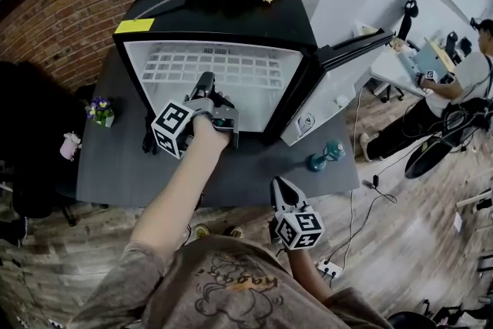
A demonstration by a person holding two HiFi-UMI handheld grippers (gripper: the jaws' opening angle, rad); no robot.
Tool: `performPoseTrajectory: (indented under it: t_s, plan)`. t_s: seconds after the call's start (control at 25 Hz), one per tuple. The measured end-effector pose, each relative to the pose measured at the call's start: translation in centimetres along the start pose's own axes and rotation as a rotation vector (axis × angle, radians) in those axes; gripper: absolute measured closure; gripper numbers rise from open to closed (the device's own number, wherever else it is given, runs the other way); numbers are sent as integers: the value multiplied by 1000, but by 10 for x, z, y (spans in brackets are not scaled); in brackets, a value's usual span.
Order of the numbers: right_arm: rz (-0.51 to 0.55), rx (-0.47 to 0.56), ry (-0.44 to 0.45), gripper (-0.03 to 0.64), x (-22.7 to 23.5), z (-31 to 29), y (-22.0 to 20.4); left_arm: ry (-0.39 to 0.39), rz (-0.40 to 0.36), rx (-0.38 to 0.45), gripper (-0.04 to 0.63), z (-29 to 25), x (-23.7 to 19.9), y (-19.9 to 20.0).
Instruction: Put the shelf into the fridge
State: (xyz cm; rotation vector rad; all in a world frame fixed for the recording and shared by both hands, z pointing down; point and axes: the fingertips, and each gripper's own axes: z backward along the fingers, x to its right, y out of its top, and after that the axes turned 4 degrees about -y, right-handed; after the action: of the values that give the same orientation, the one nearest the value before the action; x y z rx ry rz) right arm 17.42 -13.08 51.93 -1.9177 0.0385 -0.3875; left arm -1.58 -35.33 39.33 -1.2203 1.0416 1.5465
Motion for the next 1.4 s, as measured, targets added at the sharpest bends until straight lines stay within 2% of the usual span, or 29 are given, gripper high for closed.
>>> performPoseTrajectory:
  t_s: [0.32,1.4]
  plan:
    - [-7,-1,-18,620,7,-1,0,9,-15,17,543,-3,-3,1]
    - [-8,-12,-4,620,13,-23,4,17,-16,57,545,-22,-5,4]
